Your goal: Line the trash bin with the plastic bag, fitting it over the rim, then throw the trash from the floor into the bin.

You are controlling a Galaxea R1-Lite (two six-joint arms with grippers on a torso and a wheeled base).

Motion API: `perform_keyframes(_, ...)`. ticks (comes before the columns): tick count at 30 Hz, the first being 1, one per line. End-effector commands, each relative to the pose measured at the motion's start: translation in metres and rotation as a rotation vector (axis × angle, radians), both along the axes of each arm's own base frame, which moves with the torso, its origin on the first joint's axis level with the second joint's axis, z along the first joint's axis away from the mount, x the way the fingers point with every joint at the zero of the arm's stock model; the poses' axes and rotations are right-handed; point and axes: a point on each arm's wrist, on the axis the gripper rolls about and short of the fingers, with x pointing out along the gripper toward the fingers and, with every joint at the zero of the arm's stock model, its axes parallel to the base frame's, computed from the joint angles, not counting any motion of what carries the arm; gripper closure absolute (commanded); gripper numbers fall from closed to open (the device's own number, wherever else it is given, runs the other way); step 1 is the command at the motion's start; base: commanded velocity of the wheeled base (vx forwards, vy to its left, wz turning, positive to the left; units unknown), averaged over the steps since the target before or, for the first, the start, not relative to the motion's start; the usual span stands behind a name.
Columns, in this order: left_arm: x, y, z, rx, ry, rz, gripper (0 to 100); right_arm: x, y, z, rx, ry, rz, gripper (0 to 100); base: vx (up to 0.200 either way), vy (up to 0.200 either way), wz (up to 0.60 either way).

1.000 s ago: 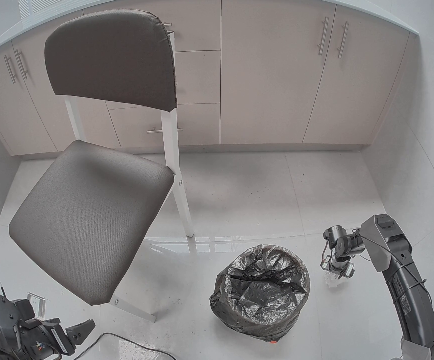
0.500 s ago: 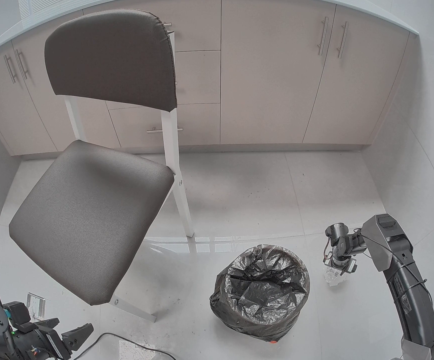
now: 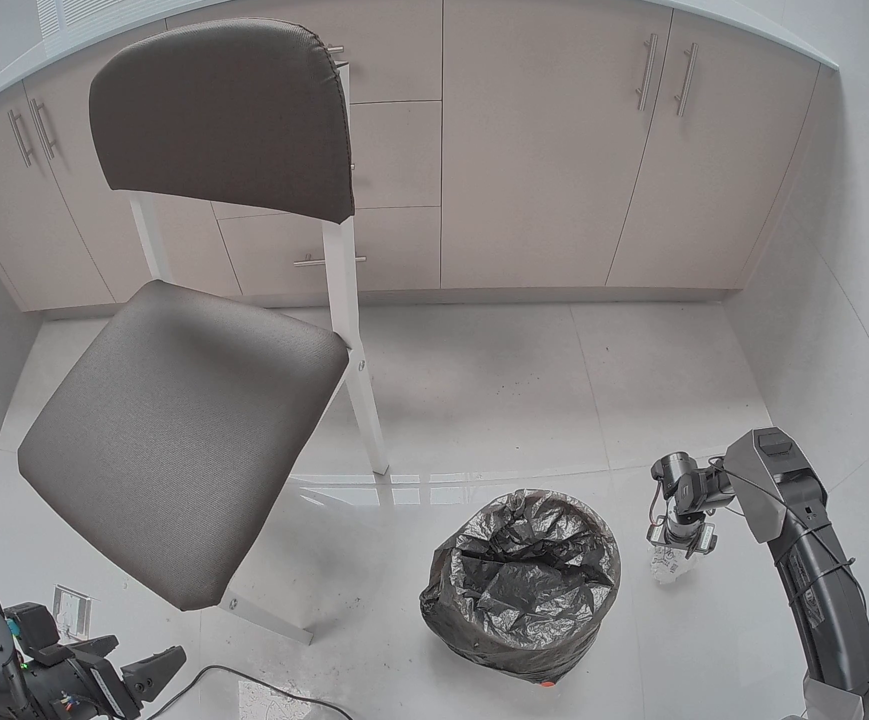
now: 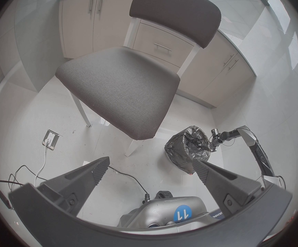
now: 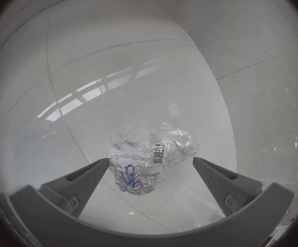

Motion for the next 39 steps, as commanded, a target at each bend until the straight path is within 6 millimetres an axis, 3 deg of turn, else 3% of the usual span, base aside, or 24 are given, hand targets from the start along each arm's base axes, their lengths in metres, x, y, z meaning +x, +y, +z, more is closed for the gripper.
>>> perform_keyframes(1, -0.003, 0.002, -0.004, 0.002, 0.003, -0.001, 0, 0.0, 0.002, -0.001, 0.0, 0.003, 0.017, 0, 0.0, 0.0, 0.0)
perform_keyframes(28, -0.009, 0.007, -0.004, 0.012, -0.029, -0.022, 0, -0.001, -0.006, 0.0, -0.1, 0.13, 0.233, 0, 0.0, 0.0, 0.0)
perform_keyframes(39, -0.009, 0.007, -0.003, 0.01, -0.03, -0.023, 0, -0.002, -0.01, -0.001, -0.101, 0.135, 0.22, 0, 0.0, 0.0, 0.0)
